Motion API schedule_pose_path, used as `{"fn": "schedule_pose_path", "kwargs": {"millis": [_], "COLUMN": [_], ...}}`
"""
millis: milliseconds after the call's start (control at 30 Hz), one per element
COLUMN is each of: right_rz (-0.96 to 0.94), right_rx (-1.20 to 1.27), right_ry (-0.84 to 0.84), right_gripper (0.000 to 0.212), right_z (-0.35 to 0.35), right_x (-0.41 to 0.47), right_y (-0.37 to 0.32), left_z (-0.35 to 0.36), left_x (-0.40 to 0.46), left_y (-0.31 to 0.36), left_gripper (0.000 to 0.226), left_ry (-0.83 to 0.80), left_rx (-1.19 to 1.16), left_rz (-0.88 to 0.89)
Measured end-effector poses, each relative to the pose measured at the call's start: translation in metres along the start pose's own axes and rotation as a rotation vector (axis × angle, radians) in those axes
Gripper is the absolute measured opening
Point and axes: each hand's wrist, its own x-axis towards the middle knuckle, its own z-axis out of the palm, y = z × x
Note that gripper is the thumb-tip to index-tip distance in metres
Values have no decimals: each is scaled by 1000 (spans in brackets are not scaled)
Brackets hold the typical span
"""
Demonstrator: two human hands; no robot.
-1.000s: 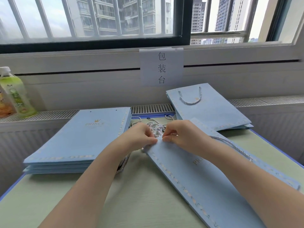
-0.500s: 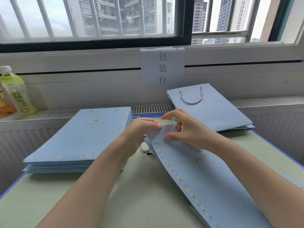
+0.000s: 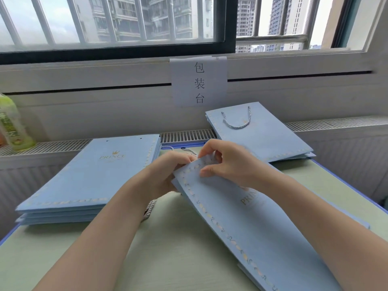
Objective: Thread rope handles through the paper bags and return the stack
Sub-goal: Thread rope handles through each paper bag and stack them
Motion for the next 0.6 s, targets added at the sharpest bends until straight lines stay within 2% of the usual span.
{"fn": "schedule_pose_path", "kwargs": {"millis": [200, 367, 600], "right_rz": [-54, -64, -59], "right_rx": [73, 87, 104], "right_ry": [-87, -115, -111], "right_gripper": [23, 21, 25], "right_z": [-3, -3, 0], "right_x": [2, 1, 1], "right_y": [4, 4, 5], "left_z": [-15, -19, -16], "left_x": [-1, 0, -3], "left_y": [0, -2, 1], "left_gripper": [20, 25, 21], "left_ry": [-161, -161, -109], "left_rx": [-101, -28, 77], "left_rz": [-16, -17, 2]}}
